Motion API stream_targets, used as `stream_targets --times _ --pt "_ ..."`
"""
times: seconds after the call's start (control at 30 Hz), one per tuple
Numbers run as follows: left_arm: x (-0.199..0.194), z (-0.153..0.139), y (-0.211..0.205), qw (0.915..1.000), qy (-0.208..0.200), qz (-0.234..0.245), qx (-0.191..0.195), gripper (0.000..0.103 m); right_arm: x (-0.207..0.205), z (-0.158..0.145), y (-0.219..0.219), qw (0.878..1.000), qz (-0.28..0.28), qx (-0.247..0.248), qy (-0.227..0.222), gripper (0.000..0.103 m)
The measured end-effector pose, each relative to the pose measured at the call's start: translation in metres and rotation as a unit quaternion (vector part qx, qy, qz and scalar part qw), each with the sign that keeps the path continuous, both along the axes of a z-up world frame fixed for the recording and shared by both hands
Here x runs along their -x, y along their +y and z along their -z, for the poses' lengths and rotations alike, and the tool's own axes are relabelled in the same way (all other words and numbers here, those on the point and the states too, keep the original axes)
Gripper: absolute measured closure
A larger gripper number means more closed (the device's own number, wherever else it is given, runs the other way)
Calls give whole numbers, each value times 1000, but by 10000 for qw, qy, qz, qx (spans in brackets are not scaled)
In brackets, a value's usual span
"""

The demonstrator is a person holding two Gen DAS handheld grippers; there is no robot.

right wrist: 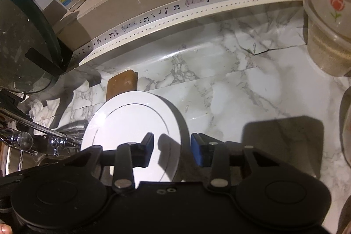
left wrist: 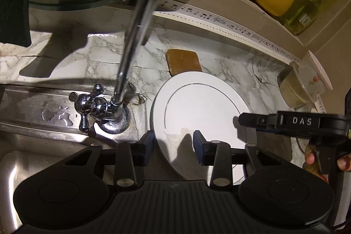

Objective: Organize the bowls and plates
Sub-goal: 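Hold the small white plate rim with both grippers and lift it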

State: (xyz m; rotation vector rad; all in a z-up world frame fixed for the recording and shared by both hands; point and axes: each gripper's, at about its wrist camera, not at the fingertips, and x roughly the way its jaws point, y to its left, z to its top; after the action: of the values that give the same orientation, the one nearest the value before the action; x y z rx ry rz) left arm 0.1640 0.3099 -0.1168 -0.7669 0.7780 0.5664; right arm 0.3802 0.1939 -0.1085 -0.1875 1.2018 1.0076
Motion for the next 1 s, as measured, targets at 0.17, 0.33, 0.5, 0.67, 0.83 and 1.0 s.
stream_targets --times 0.17,0.33,0.5,0.67,0.83,1.0 --pt "2 2 6 10000 -39 -64 42 72 -1 2 1 9999 15 -44 109 73" --pt "3 5 8 9999 -32 -103 88 79 -2 1 0 9998 56 -72 169 79" --pt "8 6 11 9998 -44 -163 125 89 -5 3 -5 9996 143 -130 190 92" --pt "9 4 9 9998 -15 -172 78 91 -2 2 -10 9993 227 -208 189 92" --pt "14 0 5 9999 -82 -127 78 91 5 -4 -15 9993 235 -275 85 93" --pt "17 -4 -2 9999 -116 -36 29 91 10 -8 -23 9992 265 -286 28 94"
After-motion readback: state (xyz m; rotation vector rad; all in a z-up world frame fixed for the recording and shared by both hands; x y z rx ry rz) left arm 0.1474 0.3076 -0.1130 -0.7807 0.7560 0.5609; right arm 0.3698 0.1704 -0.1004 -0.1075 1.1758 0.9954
